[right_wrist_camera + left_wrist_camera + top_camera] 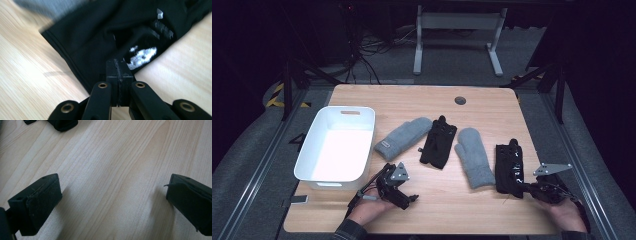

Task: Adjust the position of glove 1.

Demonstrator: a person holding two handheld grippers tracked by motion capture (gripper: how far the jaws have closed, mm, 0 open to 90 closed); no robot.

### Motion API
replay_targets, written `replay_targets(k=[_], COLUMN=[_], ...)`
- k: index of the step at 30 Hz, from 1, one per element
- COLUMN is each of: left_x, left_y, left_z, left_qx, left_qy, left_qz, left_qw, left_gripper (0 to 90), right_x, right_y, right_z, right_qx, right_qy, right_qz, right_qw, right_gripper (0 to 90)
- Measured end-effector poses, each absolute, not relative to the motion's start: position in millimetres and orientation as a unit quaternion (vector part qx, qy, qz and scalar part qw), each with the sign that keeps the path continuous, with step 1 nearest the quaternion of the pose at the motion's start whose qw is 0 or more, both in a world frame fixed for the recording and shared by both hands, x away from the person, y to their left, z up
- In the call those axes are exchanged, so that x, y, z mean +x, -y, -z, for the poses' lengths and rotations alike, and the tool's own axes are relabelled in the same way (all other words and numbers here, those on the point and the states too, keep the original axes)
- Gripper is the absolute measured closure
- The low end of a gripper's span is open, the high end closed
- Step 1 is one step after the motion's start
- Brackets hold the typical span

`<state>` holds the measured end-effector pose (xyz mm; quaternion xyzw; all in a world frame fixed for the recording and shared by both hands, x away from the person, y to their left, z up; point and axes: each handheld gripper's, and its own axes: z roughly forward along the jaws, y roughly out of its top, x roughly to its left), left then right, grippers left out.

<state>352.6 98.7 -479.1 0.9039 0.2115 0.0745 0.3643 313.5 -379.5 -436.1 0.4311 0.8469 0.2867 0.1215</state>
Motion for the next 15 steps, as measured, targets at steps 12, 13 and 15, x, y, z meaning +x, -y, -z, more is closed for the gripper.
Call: replay_targets(k=[12,13,15], left_x=[353,353,353], left_y=[-99,-99,-99], left_z=[479,479,479], left_qx=[0.904,0.904,0.904], left_qy=[-0.211,-0.211,-0.212], left_qz=[-0.074,-0.074,-0.074], left_qw=[0.364,0.364,0.364], left_gripper=[0.3,0.3,0.3], right_x=[340,343,345], right_y=[322,318,315], right_z=[427,429,431], right_qx=[0.379,0.378,0.379], right_qy=[-0.847,-0.85,-0.853], right_qz=[-0.354,-0.346,-0.336], right_qw=[0.115,0.118,0.128], right_gripper=[90.0,90.0,90.0])
